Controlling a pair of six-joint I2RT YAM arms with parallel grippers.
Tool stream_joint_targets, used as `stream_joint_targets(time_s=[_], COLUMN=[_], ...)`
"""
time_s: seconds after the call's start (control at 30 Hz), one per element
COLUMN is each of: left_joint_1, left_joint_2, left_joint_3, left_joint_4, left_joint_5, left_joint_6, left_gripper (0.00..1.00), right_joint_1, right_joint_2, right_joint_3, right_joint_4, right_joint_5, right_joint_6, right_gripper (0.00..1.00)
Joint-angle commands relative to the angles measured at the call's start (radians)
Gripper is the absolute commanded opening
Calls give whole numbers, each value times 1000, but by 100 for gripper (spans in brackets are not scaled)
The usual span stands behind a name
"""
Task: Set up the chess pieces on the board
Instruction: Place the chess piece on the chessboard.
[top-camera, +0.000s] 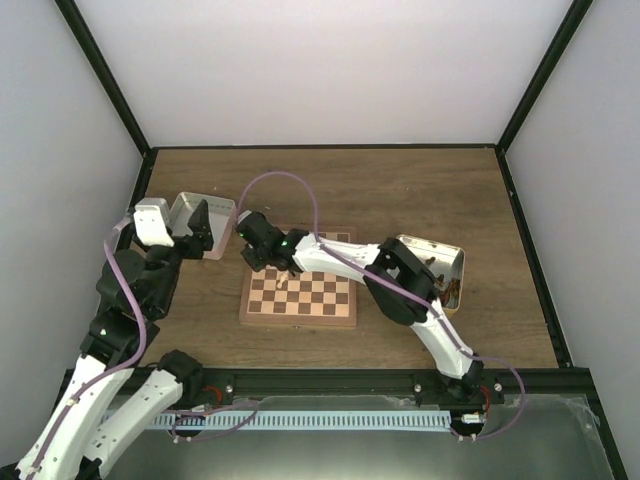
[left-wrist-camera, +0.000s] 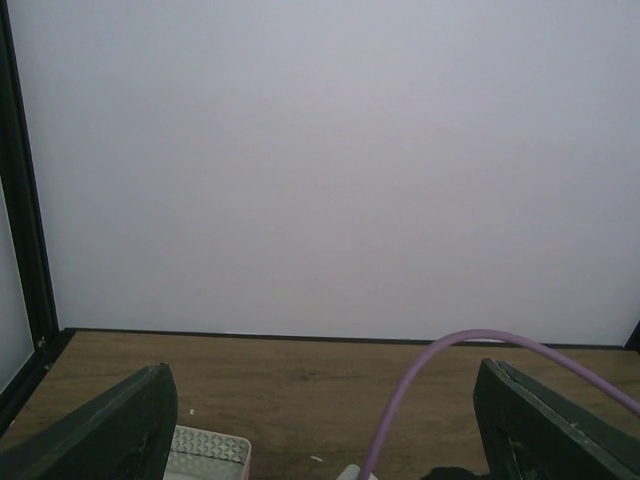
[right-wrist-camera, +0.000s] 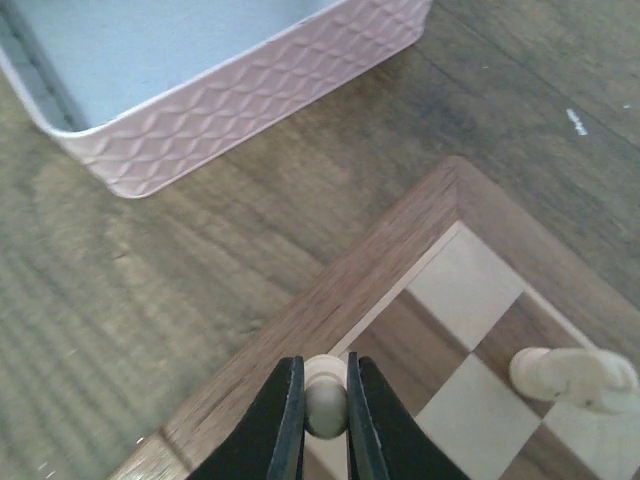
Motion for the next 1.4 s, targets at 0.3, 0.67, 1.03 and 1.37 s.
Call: stream_joint_targets(time_s=[0.3, 0.67, 1.03, 1.37], left_joint_1=[2, 3, 2, 2], left_joint_2=[12, 34, 52, 65], left_joint_3=[-13, -13, -5, 20], left_joint_4=[25, 30, 34, 26], left_joint_5=[13, 23, 34, 49], left_joint_6=[-16, -19, -20, -34], left_gripper=[83, 84, 84, 84], right_joint_1=[-34, -55, -57, -65], right_joint_2=[115, 133, 103, -54], right_joint_3=[211, 232, 216, 152], right_joint_4=[-175, -224, -195, -179], right_joint_5=[92, 59, 15, -2], right_joint_6=[52, 96, 86, 180], right_gripper=[1, 3, 23, 46])
